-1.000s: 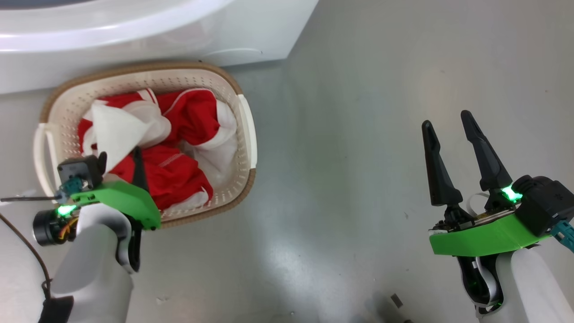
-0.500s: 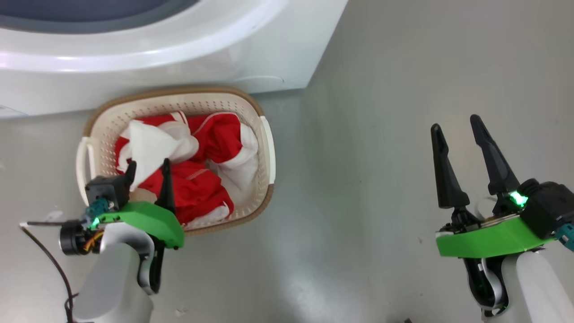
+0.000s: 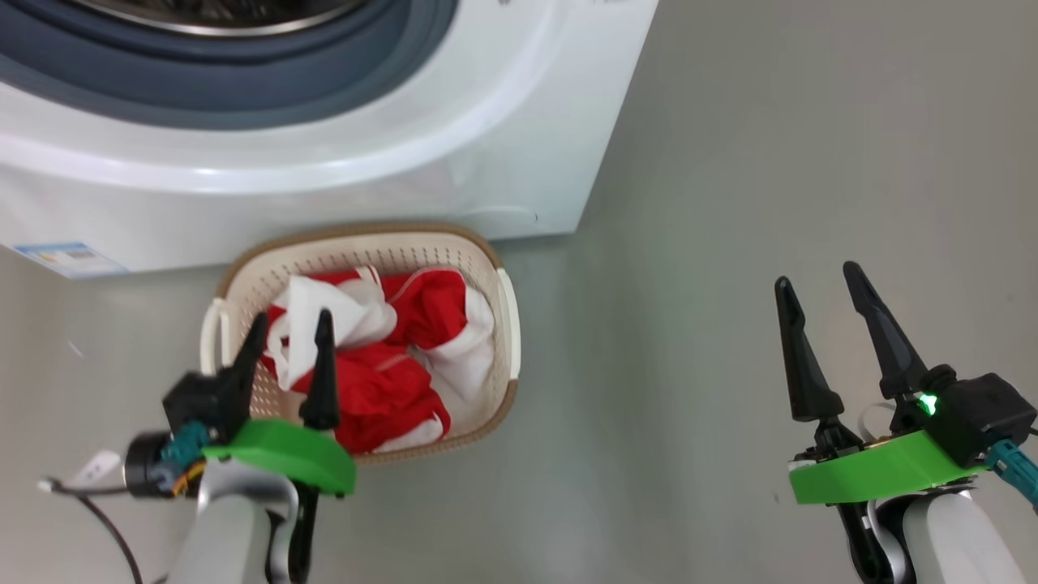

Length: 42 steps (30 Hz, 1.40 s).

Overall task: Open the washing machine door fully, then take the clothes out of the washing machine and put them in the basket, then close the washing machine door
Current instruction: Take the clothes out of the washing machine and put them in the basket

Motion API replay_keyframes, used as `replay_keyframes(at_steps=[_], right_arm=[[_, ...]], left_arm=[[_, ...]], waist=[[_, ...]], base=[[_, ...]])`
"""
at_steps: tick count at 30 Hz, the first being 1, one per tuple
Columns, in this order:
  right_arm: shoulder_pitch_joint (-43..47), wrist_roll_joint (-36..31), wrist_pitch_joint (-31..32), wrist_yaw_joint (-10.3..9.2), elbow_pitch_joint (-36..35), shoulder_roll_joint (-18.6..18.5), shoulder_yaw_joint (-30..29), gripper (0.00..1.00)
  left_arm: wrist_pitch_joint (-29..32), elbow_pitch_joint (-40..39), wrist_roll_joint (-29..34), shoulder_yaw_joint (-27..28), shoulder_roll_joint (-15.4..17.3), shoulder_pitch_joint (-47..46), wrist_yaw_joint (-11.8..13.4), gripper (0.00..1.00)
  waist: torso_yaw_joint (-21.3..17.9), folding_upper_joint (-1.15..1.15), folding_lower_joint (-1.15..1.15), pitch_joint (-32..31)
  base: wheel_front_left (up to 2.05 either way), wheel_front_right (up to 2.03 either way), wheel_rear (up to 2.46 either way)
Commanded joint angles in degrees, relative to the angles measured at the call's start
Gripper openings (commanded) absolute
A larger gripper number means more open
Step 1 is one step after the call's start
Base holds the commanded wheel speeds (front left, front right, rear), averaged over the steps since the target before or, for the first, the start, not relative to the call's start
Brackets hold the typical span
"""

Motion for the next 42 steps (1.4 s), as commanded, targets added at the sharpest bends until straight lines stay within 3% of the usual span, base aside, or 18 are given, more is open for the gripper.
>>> replay_keyframes(at_steps=[1,7,16,24,42], right_arm=[[0.5,-0.5,-0.4,0.35,-1.2,-0.5,0.9,1.0],[2.0,-1.9,-0.4,0.35,-0.8,-0.5,0.6,1.0],[4.8,-4.1,-0.4,0.35,-0.5,-0.5,0.0,1.0],[7.2,-5.8,-0.4,0.35,-1.4,-0.5,-0.4,1.0],[12.6,-5.3,-0.4,0.35,-2.4,-0.5,-2.9,1.0]], left_arm=[[-0.7,-1.7,0.6,1.6,0.7,1.8,0.5,1.0],[-0.7,-6.4,1.0,1.6,0.5,6.1,1.4,1.0],[-0.7,-15.5,1.2,2.6,0.3,12.0,0.6,1.0],[-0.7,-23.9,5.7,3.5,0.5,17.8,0.3,1.0],[-0.7,-28.4,7.1,6.5,1.0,27.4,0.7,1.0]], waist=[[0.8,0.0,0.0,-3.0],[1.6,0.0,0.0,-7.1],[2.7,0.0,0.0,-11.9],[2.4,0.0,0.0,-15.0],[0.4,0.0,0.0,-22.0]], base=[[0.0,0.0,0.0],[0.0,0.0,0.0],[0.0,0.0,0.0],[0.0,0.0,0.0],[0.0,0.0,0.0]])
